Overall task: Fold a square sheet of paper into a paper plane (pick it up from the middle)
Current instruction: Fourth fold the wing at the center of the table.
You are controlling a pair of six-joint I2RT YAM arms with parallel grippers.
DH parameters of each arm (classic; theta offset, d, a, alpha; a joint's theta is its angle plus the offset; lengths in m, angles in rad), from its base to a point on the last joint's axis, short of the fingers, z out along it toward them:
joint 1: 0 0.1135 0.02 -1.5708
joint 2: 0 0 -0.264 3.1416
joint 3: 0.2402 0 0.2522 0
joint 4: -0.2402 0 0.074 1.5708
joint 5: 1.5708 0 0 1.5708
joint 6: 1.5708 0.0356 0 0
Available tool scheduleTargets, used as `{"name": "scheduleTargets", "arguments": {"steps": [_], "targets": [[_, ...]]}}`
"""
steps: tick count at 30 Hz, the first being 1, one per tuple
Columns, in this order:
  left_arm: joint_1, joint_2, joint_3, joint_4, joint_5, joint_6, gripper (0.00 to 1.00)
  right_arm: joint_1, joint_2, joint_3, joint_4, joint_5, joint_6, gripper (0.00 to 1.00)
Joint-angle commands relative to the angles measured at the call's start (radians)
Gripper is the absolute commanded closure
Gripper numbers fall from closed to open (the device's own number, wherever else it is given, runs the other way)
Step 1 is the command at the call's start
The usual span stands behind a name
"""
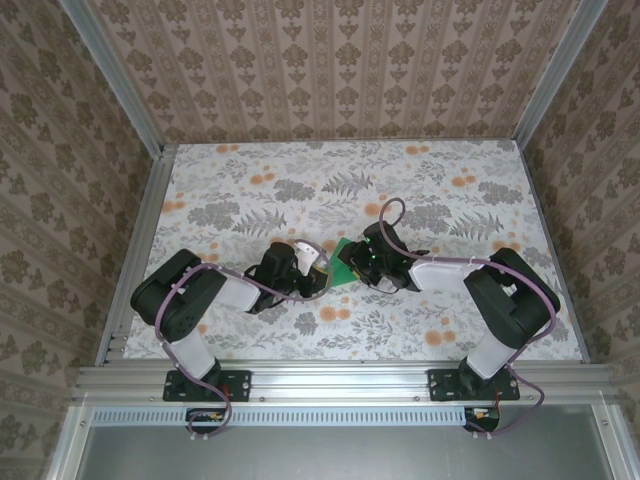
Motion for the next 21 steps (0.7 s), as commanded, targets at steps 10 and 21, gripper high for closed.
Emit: {"name": "scheduleTargets", "arguments": {"steps": [10, 21], "targets": [[0.041, -0.007, 0.013, -0.014, 0.074, -0.211, 0.9, -0.005, -0.005, -0.076, 0.19, -0.024, -0.107, 0.41], [0.06, 0.003, 0.033, -0.059, 0.118, -0.257, 0.9, -0.005, 0.03, -0.039, 0.178, -0.047, -0.157, 0.44]]}}
